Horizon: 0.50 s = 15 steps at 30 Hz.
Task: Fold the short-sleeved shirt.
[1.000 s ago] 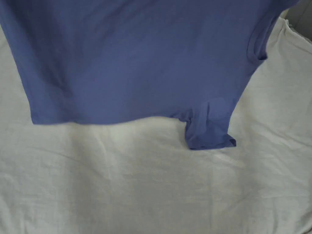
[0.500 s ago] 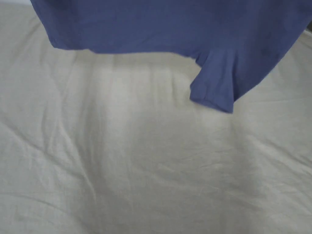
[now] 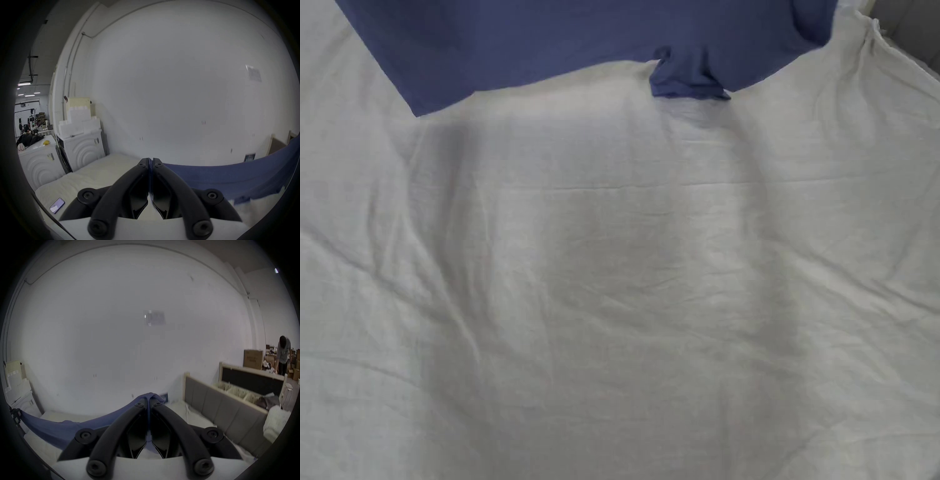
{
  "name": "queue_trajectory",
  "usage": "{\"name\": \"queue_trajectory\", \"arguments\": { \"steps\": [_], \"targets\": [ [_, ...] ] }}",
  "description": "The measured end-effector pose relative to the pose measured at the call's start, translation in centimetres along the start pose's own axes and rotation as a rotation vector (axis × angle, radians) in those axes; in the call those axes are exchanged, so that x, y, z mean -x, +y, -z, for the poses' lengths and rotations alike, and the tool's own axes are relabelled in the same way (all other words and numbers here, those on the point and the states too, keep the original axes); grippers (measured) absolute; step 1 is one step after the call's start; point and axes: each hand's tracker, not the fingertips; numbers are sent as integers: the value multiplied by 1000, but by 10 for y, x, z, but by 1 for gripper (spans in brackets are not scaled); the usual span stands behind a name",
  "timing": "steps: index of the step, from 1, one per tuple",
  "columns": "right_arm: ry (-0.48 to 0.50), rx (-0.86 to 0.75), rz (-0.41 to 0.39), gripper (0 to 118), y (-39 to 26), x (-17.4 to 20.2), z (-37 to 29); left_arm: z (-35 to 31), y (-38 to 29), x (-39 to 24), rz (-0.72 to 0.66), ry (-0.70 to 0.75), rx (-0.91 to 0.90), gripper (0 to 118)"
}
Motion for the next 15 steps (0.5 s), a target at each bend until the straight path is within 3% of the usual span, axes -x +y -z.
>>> {"name": "queue_trajectory", "arguments": {
  "steps": [15],
  "targets": [
    [-19, 525, 108, 1, -304, -80, -36, -76, -251, 48, 112, -86, 421, 0]
  ]
}}
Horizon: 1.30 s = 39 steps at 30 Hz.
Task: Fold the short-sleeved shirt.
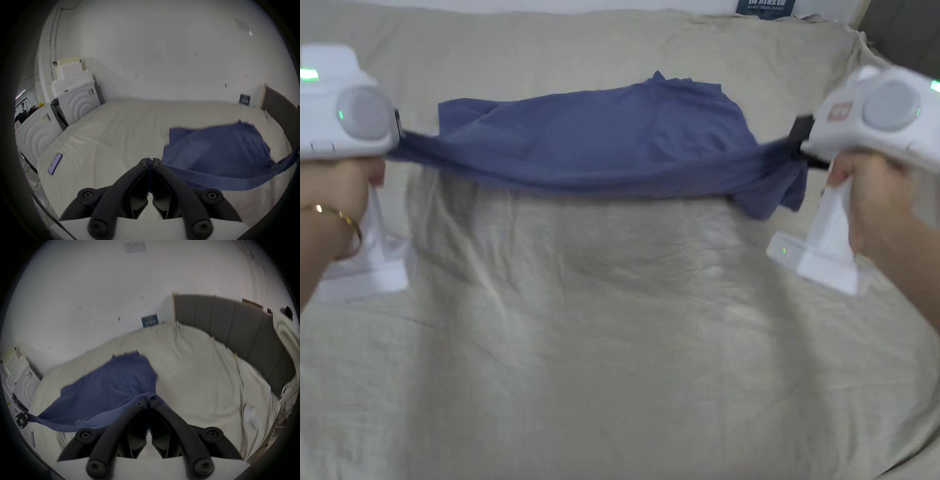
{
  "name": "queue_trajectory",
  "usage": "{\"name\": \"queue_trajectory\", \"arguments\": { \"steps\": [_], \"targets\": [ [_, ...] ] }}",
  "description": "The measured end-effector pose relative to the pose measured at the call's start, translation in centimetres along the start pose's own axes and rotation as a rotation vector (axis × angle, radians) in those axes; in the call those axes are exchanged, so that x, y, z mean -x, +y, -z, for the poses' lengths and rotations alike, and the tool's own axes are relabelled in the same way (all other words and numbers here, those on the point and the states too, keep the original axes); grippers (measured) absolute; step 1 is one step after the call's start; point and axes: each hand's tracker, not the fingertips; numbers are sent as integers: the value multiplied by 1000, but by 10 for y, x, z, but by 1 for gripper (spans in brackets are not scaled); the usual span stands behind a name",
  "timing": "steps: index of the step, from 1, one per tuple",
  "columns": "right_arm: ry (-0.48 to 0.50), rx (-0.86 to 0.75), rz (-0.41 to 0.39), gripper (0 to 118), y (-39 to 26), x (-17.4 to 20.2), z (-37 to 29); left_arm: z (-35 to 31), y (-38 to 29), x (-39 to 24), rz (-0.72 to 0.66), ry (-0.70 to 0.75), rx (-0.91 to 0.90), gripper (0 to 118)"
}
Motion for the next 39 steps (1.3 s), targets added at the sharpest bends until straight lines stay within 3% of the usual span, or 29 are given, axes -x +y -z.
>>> {"name": "queue_trajectory", "arguments": {
  "steps": [2, 7, 17, 24, 28, 39],
  "targets": [
    [-4, 50, 26, 1, -28, -13, 4, -2, -30, 5, 2, -11, 57, 0],
    [5, 88, -7, 1, -80, -39, -15, -21, -89, 18, -12, -44, 114, 0],
    [96, 101, -124, 1, -128, -88, -79, -73, -153, 64, -105, -87, 109, 0],
    [144, 113, -200, 1, -160, -105, -126, -109, -180, 93, -101, -128, 69, 0],
    [152, 114, -203, 1, -176, -115, -147, -126, -198, 99, -77, -135, 59, 0],
    [105, 233, -290, 1, -208, -119, -129, -122, -246, 90, -61, -124, 165, 0]
  ]
}}
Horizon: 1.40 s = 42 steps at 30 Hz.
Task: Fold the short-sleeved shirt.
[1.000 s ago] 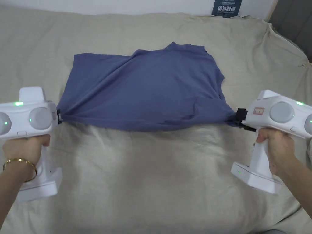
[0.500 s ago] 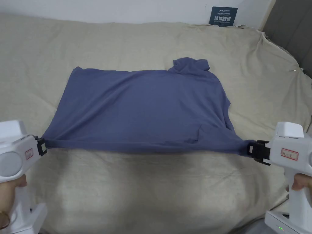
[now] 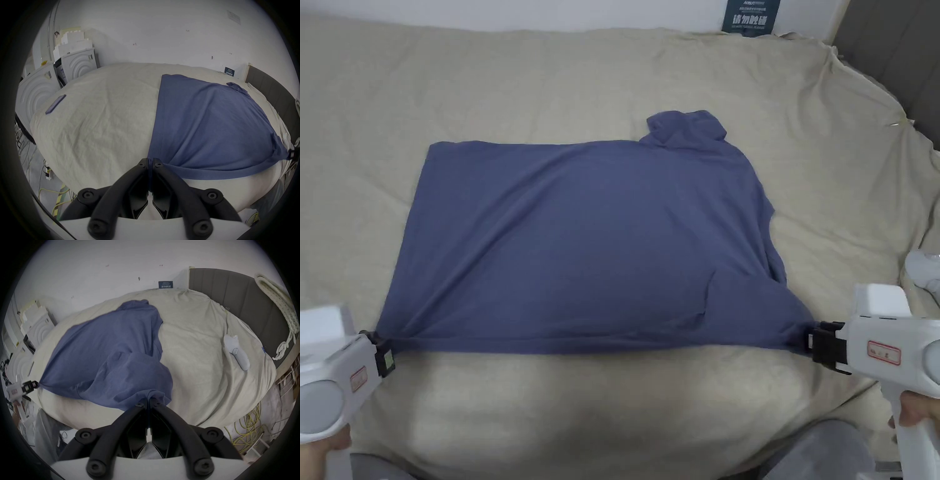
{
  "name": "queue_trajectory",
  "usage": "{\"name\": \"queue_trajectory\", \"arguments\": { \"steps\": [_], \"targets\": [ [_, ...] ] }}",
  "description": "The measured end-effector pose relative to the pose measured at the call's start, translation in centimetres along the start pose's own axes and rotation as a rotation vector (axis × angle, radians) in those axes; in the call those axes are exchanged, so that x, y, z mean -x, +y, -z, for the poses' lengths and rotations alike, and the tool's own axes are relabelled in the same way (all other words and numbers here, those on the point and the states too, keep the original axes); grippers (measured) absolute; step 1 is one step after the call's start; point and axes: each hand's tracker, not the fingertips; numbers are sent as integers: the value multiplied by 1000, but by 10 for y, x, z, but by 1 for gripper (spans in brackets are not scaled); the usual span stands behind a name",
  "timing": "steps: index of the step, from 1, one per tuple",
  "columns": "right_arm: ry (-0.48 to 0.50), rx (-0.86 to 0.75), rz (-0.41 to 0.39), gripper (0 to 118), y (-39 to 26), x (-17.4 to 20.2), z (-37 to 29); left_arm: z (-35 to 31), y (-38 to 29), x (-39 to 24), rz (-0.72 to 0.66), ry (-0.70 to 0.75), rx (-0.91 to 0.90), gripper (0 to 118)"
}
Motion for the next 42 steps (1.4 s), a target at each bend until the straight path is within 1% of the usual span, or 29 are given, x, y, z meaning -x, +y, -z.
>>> {"name": "queue_trajectory", "arguments": {
  "steps": [2, 4, 7, 8, 10, 11, 12, 13, 14, 15, 16, 17, 19, 21, 25, 27, 29, 31, 32, 33, 34, 36, 39, 40, 41, 42],
  "targets": [
    [-19, 32, -15, 1, -4, 3, 9, 4, -1, 1, -12, 4, 5, 0],
    [-27, 50, -12, 1, -7, -1, 24, 5, -1, 1, -11, 5, 16, 0],
    [-35, 70, -11, 1, -11, 4, 29, 6, -2, -1, 13, 13, 16, 0],
    [-38, 73, -15, 1, -13, 5, 29, 6, -3, -1, 19, 13, 13, 6],
    [-42, 71, -23, 2, -15, 8, 31, 6, -3, -2, 27, 29, 5, 27],
    [-43, 76, -21, 5, -15, 9, 32, 4, -3, -1, 26, 28, 9, 49],
    [-43, 76, -13, 17, -16, 8, 31, 2, -3, 2, 22, 44, 12, 72],
    [-39, 79, 7, 37, -16, 8, 30, 0, -3, 6, 13, 46, 12, 91],
    [-37, 91, 4, 72, -16, 8, 28, -2, -3, 11, -7, 45, 21, 111],
    [-35, 98, 1, 92, -16, 8, 24, -4, -1, 16, -33, 49, 31, 118],
    [-38, 101, -4, 99, -16, 7, 21, -8, 2, 20, -49, 55, 31, 118],
    [-52, 98, -25, 101, -16, 7, 15, -13, 4, 24, -63, 55, 11, 118],
    [-76, 38, -54, 102, -12, 7, 0, -22, 12, 30, -85, 44, -30, 118],
    [-106, -15, -53, 102, -6, 7, -14, -29, 22, 30, -95, 12, -56, 118],
    [-129, -197, -28, 102, 6, 11, -48, -50, 37, 16, -82, -20, -180, 118],
    [-113, -324, -23, 102, 7, 17, -64, -62, 40, 4, -90, 2, -270, 118],
    [-105, -501, -25, 102, 0, 27, -77, -74, 39, -9, -115, 34, -406, 118],
    [-118, -577, -25, 103, -3, 36, -85, -84, 40, -20, -135, 20, -476, 118],
    [-120, -610, -13, 104, 1, 25, -72, -88, 41, -25, -135, 6, -508, 118],
    [-116, -635, -6, 105, 0, 27, -73, -91, 41, -31, -126, -3, -532, 118],
    [-102, -655, 3, 105, -1, 30, -74, -91, 39, -38, -97, 6, -544, 118],
    [-107, -668, 10, 105, 1, 40, -71, -91, 37, -53, -32, 21, -567, 118],
    [-107, -681, 7, 105, 4, 49, -67, -89, 35, -66, 7, -41, -540, 118],
    [-91, -676, -4, 105, 7, 53, -66, -88, 34, -70, 20, -67, -527, 117],
    [-84, -671, -11, 105, 7, 57, -64, -86, 33, -72, 26, -66, -529, 111],
    [-79, -667, -16, 104, 6, 59, -63, -85, 31, -75, 38, -80, -531, 102]
  ]
}}
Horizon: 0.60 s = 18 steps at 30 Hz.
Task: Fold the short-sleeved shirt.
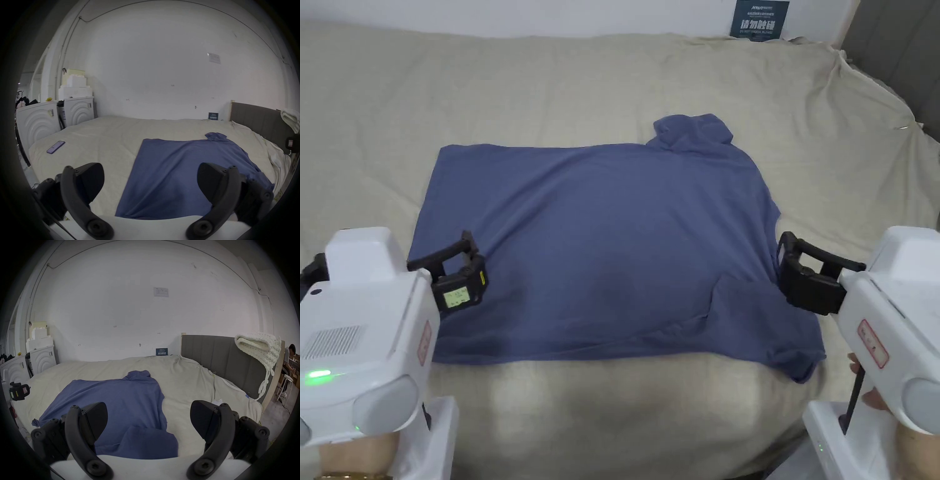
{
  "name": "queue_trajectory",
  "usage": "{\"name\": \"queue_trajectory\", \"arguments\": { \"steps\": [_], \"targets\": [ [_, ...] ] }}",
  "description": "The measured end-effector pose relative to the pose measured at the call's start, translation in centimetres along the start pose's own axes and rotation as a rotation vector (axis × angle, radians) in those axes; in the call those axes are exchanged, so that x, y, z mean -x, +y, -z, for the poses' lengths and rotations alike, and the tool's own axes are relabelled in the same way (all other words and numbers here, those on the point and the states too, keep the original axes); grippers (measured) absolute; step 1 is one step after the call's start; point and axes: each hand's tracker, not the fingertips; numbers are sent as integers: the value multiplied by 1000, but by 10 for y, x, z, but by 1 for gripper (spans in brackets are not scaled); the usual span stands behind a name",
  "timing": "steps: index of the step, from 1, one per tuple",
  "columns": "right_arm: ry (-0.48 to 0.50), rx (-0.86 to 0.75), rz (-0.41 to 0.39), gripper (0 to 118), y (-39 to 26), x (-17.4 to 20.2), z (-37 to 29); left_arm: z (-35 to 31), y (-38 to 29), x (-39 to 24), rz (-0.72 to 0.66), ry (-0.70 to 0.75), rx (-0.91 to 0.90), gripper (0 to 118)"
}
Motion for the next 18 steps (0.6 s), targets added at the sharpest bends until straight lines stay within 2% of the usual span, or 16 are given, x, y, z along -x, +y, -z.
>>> {"name": "queue_trajectory", "arguments": {
  "steps": [1, 2, 3, 4, 5, 6, 7, 8, 9, 10, 18],
  "targets": [
    [11, 1, 4, 100, -3, 0, 2, 0, -1, -3, 11, -6, 7, 90],
    [26, 2, 8, 87, -7, -3, 7, 0, -2, -5, 17, -18, 9, 73],
    [44, 8, 12, 72, -8, -2, 7, -1, -4, -6, 19, -25, 5, 60],
    [44, 13, 13, 61, -9, 0, 8, -1, -5, -7, 21, -26, 6, 51],
    [45, 16, 10, 55, -11, 1, 9, 0, -6, -7, 20, -30, 7, 47],
    [52, 21, -1, 55, -6, 6, 6, 0, -5, -7, 15, -38, 9, 47],
    [48, 21, -6, 37, -7, 7, 6, 0, -6, -6, 10, -50, 8, 35],
    [43, 18, -9, 9, -8, 9, 6, 1, -6, -7, 14, -48, 7, 17],
    [32, 15, -9, 1, -8, 8, 5, 1, -6, -8, 29, -38, 0, 6],
    [51, 20, -2, 1, -7, 8, 4, 0, -6, -8, 33, -44, -9, 0],
    [38, 38, 16, 1, -10, 9, 5, -1, -5, -8, 49, -54, 0, 0]
  ]
}}
